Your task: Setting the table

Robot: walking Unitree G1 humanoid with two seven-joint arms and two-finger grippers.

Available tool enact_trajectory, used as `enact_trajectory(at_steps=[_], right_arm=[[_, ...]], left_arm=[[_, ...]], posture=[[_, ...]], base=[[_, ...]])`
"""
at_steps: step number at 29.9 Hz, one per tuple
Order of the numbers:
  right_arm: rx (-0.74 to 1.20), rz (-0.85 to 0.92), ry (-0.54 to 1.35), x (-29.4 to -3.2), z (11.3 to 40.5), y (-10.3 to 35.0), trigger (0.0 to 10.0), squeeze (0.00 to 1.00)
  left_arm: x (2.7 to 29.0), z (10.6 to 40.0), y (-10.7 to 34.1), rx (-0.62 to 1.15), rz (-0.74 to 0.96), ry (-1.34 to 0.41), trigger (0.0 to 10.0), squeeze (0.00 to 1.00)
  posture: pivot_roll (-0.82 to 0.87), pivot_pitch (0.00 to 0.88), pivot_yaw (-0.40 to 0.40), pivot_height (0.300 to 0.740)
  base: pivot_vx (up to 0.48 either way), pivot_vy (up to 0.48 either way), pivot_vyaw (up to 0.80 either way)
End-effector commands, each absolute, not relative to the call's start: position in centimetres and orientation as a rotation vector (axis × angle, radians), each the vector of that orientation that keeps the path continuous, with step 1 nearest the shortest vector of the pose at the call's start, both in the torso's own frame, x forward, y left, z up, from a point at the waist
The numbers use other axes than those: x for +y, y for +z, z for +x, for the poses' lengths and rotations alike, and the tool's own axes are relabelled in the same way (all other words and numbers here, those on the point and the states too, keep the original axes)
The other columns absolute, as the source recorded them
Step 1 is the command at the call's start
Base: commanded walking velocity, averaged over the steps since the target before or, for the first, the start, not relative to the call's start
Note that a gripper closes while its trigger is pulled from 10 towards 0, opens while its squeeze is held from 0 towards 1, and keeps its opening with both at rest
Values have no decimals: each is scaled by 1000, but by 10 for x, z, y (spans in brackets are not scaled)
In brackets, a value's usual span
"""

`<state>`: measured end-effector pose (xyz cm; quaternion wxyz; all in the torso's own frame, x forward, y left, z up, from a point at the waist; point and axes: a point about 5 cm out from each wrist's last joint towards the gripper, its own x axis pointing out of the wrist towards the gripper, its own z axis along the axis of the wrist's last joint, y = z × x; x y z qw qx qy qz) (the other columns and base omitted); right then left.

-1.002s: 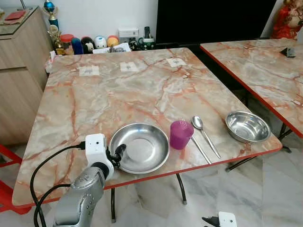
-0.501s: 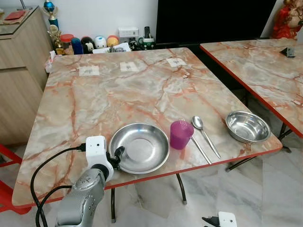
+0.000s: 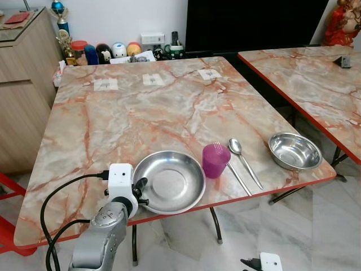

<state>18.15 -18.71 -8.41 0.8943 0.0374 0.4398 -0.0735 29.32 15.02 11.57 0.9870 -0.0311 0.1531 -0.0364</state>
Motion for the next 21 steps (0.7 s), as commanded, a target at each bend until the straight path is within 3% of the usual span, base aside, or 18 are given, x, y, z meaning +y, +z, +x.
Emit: enact_trajectory(at_steps=[1, 14, 21], right_arm=[[917, 81, -162, -188, 180, -85, 10000, 0], [916, 78, -163, -190, 181, -84, 10000, 0], [919, 75, -162, -190, 180, -85, 10000, 0]], left_arm=[[150, 294, 115, 316, -34, -73, 0, 0], [151, 293, 116, 309, 64, -103, 0, 0], [166, 285, 108, 211, -112, -31, 0, 0]], posture=[[122, 91, -70, 740], [124, 92, -71, 740], [122, 91, -74, 740]], base=[[0, 0, 0], [0, 0, 0], [0, 0, 0]])
